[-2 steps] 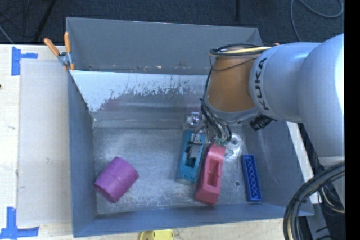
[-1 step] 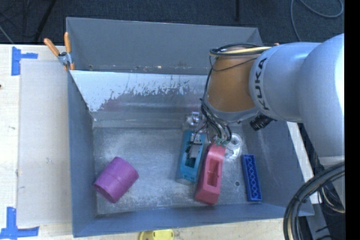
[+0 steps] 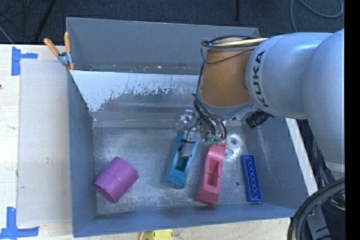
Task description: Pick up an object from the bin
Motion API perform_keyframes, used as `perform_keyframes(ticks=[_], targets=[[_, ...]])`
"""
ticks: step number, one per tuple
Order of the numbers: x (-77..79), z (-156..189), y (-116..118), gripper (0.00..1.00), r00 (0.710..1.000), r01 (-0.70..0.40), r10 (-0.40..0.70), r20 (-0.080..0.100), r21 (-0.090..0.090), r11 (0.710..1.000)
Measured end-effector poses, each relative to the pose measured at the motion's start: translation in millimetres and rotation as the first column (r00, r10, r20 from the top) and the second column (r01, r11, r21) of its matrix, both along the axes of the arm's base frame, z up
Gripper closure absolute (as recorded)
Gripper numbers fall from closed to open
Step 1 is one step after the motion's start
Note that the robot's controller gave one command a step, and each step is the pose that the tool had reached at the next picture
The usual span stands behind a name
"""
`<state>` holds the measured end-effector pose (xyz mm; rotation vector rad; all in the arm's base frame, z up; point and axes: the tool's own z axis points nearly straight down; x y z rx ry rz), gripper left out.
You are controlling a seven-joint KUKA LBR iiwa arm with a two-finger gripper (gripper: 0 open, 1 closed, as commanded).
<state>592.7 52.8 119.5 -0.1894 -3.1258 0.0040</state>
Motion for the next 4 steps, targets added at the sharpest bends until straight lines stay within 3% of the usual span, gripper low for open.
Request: perform_keyframes(ticks=[1, 2, 3, 4], targets=[[3.8, 57.3, -35.6, 1.0, 1.0, -0.004, 0.004, 0.005, 0.004, 1.0], [13.1, 49.6, -47.6, 1.0, 1.0, 0.011, -0.011, 0.016, -0.003, 1.0], [10.0, 75.5, -12.2, 1.0, 1.0, 0.003, -0.003, 0.0, 0.002, 1.0], [16.3, 116.7, -30.4, 1.0, 1.0, -0.018, 0.018, 0.008, 0.002, 1.0]])
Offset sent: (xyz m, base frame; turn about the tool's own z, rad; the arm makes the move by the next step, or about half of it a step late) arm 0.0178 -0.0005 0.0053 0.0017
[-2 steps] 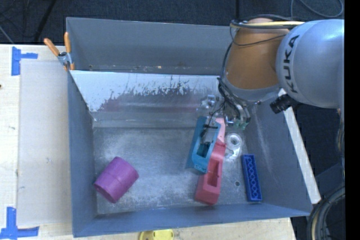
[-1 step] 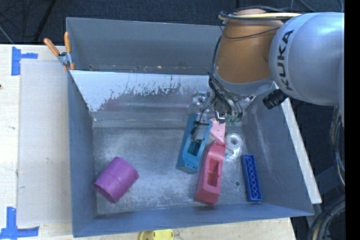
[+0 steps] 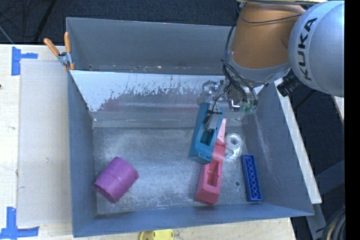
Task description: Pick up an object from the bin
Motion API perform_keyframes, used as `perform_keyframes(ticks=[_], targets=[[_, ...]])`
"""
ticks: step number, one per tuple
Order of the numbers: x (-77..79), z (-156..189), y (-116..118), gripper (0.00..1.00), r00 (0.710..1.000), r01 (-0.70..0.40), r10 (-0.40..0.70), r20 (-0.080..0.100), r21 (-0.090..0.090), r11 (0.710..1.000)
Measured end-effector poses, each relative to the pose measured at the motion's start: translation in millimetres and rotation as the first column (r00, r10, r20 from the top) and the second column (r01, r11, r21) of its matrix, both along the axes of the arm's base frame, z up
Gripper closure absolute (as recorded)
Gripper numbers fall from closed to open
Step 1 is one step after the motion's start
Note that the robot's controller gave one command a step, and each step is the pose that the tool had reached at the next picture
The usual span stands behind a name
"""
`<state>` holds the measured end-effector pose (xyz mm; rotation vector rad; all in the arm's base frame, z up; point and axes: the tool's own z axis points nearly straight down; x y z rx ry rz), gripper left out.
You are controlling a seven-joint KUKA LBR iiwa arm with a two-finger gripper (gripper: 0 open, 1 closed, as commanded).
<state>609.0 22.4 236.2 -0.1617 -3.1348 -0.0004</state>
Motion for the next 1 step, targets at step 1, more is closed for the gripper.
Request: perform_keyframes(ticks=[1], targets=[[1.1, 1.9, -5.2, 1.0, 1.0, 0.0, 0.0, 0.006, -0.002, 1.0]])
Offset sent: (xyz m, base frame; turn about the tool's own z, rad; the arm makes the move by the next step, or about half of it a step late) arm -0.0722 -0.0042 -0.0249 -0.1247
